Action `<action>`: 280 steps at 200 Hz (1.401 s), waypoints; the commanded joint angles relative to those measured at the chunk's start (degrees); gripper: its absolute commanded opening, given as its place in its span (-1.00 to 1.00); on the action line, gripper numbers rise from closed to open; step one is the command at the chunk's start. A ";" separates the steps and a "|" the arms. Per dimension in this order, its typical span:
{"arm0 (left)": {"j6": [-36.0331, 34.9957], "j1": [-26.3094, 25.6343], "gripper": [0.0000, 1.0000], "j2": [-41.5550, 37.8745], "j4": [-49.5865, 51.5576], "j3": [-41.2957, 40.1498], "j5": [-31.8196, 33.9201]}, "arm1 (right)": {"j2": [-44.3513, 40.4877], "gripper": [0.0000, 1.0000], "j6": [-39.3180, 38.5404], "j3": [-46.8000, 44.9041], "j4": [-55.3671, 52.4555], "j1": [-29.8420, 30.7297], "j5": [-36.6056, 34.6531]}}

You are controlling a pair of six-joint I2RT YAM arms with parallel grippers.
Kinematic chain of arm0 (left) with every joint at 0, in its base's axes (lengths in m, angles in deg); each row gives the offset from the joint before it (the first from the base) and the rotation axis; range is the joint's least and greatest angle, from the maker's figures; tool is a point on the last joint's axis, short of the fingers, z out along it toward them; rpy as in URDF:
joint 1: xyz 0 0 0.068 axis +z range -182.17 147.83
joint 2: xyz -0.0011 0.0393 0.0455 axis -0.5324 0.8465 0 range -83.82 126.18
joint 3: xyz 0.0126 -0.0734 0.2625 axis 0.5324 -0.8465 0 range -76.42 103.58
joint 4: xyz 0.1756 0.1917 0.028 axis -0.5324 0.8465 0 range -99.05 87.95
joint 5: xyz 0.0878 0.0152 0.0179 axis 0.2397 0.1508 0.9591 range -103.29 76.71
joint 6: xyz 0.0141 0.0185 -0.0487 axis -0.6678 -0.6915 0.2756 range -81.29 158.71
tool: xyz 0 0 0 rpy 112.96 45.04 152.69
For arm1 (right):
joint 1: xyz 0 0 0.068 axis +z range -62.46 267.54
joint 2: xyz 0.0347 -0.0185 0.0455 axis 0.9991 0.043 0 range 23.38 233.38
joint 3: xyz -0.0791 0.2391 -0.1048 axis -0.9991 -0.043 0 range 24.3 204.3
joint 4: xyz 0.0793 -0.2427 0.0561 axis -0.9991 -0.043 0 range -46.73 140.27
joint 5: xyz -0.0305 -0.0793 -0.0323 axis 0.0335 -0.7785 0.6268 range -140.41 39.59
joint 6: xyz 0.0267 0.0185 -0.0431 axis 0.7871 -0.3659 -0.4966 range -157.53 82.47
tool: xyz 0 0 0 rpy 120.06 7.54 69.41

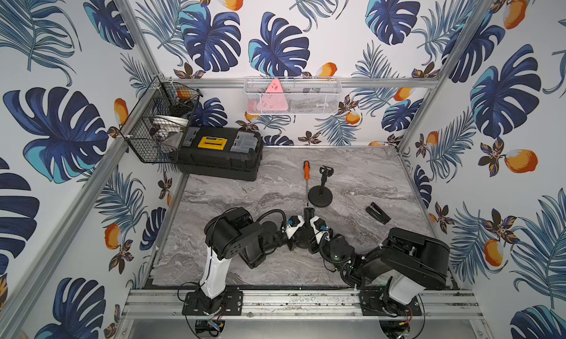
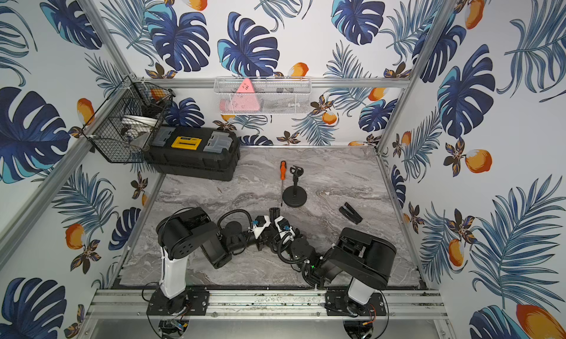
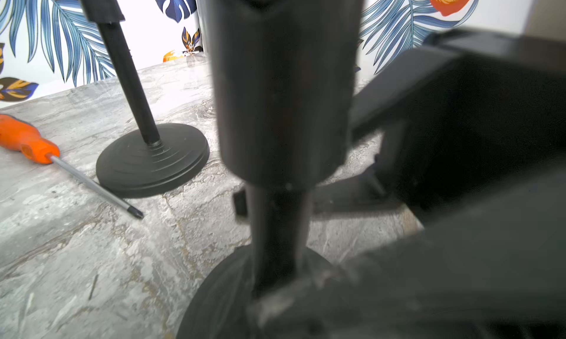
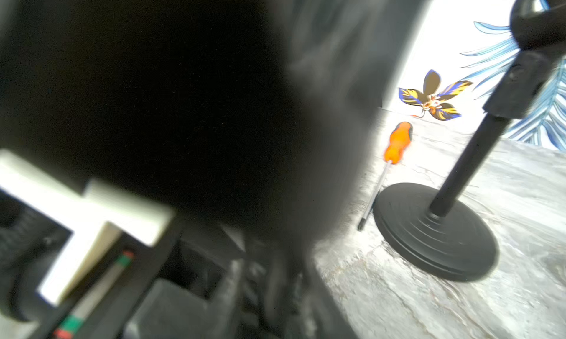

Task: Assemble a microphone stand
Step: Screw the microphone stand pole into the microphone stand base.

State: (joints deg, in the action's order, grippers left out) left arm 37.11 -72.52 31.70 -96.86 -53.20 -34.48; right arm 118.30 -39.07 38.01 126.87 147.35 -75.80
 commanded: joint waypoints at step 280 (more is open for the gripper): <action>-0.87 0.10 -0.73 -0.78 0.36 -0.59 0.62 | -4.38 0.06 -9.10 5.97 -12.83 -26.24 62.75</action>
State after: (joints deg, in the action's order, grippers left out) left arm 37.06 -72.55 31.09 -96.84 -53.90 -34.04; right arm 112.85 -48.64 43.06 110.21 121.17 -15.02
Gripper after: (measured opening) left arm 0.187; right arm 0.546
